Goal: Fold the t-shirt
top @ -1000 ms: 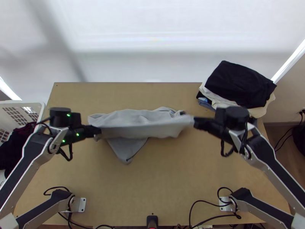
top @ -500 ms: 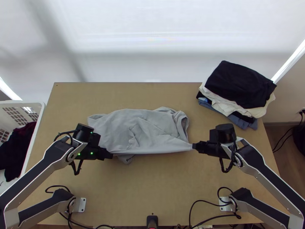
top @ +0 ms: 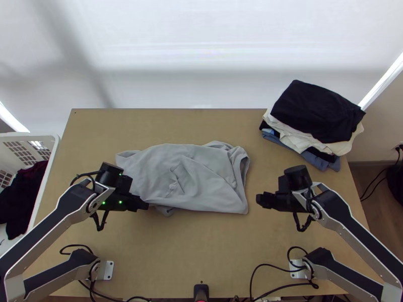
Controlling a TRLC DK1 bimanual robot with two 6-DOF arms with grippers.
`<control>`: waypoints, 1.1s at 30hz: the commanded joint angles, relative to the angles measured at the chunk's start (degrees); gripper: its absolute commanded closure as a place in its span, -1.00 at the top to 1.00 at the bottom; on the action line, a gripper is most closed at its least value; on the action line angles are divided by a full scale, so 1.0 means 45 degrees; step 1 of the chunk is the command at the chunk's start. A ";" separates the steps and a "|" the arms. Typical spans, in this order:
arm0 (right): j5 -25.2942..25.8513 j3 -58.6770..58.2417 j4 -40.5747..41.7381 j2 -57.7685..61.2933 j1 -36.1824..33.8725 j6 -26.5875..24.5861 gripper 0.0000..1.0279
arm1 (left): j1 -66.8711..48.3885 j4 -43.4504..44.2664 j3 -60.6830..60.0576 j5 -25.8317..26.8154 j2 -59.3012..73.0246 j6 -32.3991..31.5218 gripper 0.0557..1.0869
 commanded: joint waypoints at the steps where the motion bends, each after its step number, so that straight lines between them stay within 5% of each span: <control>1: -0.0031 0.0384 -0.0174 -0.0075 -0.0260 -0.0392 -0.21 | 0.0059 -0.0237 0.0418 0.0074 -0.0084 0.0147 -0.92; 9: -0.0812 0.1517 0.0920 0.2034 -0.0045 -0.1369 -0.23 | 0.0196 -0.0237 0.0633 -0.0063 0.0287 -0.0205 -0.92; 12: -0.1086 0.2063 0.1818 0.3265 0.0326 -0.1193 -0.43 | 0.0176 -0.0237 0.0770 -0.0121 0.0346 -0.0400 -0.92; 20: -0.2336 0.3880 0.2463 0.6468 0.0814 -0.0998 -0.41 | 0.0176 -0.0589 0.1258 -0.0180 0.0326 -0.0537 -0.92; 22: -0.2609 0.4349 0.2482 0.7249 0.0794 -0.1017 -0.27 | 0.0176 -0.0628 0.1317 -0.0180 0.0346 -0.0556 -0.92; 33: -0.2668 0.6009 0.2580 0.9261 0.0814 -0.1134 -0.21 | 0.0196 -0.0784 0.1668 -0.0219 0.0404 -0.0556 -0.92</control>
